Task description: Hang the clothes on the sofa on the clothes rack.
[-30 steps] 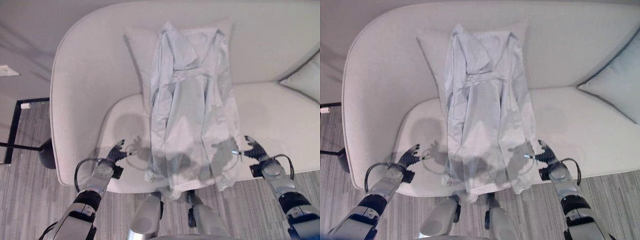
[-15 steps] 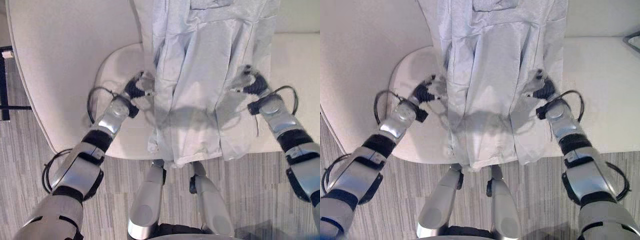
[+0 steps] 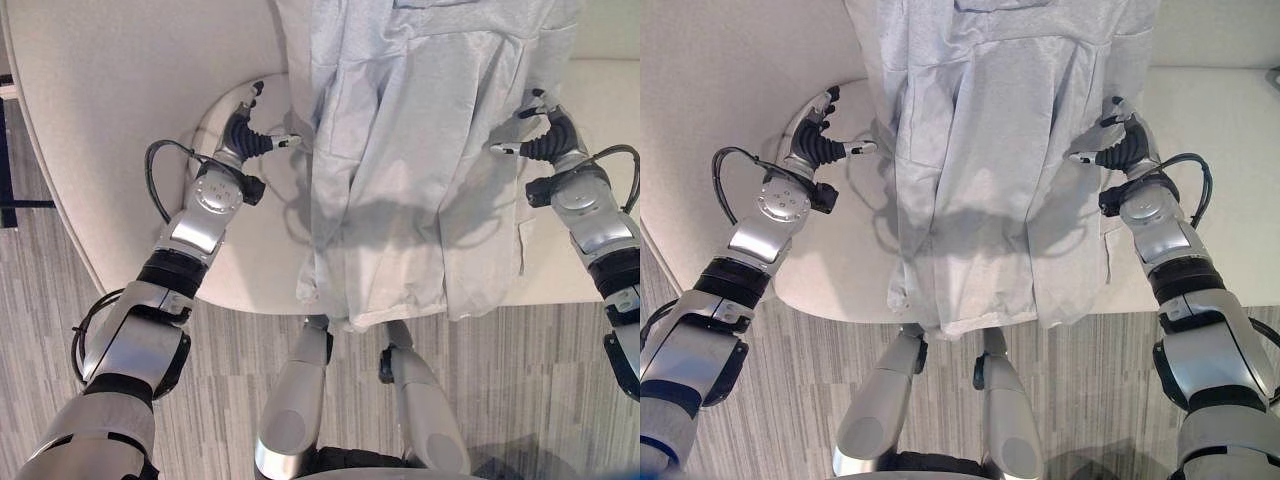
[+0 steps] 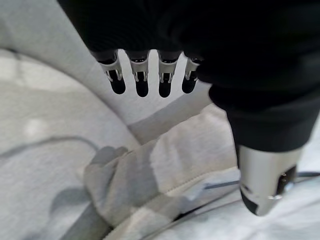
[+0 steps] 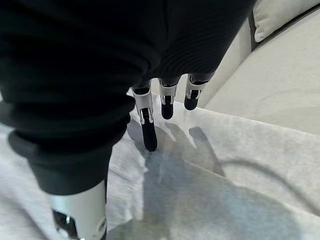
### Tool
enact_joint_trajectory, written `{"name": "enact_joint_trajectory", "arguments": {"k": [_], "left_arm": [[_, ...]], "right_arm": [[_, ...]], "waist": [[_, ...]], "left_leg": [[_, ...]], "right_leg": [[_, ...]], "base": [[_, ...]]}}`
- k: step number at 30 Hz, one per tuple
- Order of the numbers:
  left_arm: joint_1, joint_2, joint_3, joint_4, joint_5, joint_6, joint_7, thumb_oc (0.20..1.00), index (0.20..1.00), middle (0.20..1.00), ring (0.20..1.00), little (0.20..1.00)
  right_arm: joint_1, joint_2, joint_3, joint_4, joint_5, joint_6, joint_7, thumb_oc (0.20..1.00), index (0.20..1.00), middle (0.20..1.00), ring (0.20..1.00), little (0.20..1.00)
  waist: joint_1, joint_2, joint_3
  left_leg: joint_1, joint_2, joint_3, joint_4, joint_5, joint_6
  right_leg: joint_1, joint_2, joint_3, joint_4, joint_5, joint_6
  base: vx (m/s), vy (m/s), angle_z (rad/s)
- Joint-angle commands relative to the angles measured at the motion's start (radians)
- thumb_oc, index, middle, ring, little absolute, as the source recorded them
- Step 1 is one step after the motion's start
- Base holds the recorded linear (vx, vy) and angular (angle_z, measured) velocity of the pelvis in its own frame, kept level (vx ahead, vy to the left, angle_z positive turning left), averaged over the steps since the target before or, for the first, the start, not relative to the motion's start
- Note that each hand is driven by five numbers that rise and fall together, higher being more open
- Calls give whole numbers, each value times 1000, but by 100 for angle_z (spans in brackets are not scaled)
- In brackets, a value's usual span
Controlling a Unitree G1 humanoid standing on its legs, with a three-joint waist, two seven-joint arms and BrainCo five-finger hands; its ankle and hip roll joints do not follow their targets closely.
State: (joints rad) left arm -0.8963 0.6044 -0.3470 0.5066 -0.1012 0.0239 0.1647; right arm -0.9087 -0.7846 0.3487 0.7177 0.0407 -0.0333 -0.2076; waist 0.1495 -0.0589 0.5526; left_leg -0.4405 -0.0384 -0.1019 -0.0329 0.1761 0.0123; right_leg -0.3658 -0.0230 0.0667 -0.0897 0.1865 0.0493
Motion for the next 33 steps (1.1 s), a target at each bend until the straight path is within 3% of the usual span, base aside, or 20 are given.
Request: {"name": "enact_joint_trajectory", "arguments": {"k": [1, 5, 12, 23, 33], "left_arm": [[1, 9, 30, -48, 21, -34, 28, 1000, 1000, 1000, 1000, 1000], [27, 4, 37, -62, 29, -34, 30, 1000, 1000, 1000, 1000, 1000], [7, -1, 18, -50, 27, -31, 34, 1000, 1000, 1000, 1000, 1000], [-92, 28, -49, -27, 9, -25, 32, 1000, 1000, 1000, 1000, 1000], [-28, -21, -57, -209, 43, -4, -2, 1000, 1000, 1000, 1000, 1000]], "right_arm": [[19, -90, -57, -47, 2, -33, -44, 1000, 1000, 1000, 1000, 1000], [86, -94, -140, -115, -9, -39, -66, 1000, 1000, 1000, 1000, 1000], [103, -142, -166, -69, -20, -34, -86, 1000, 1000, 1000, 1000, 1000], [-63, -129, 25, 185, 42, -27, -23, 1000, 1000, 1000, 1000, 1000], [-154, -78, 108, 389, 81, -25, 1, 1000, 1000, 1000, 1000, 1000]], "waist": [[13, 42, -33], [6, 37, -33], [3, 32, -33], [29, 38, -33], [72, 82, -33]], "left_leg": [[42, 36, -88, -54, -110, -32], [45, 39, -87, -54, -111, -34], [36, 41, -99, -54, -113, -37], [4, 41, -123, -54, -109, -41], [-20, 36, -129, -54, -102, -38]], "right_leg": [[32, -38, -4, 2, -107, -23], [32, -38, -6, 2, -106, -22], [28, -36, -6, 2, -102, -21], [-1, -25, 4, 2, -91, -20], [-16, -24, 11, 2, -85, -16]], "base": [[0, 0, 0], [0, 0, 0], [13, -11, 2], [12, -15, 2], [3, -4, 0]]}}
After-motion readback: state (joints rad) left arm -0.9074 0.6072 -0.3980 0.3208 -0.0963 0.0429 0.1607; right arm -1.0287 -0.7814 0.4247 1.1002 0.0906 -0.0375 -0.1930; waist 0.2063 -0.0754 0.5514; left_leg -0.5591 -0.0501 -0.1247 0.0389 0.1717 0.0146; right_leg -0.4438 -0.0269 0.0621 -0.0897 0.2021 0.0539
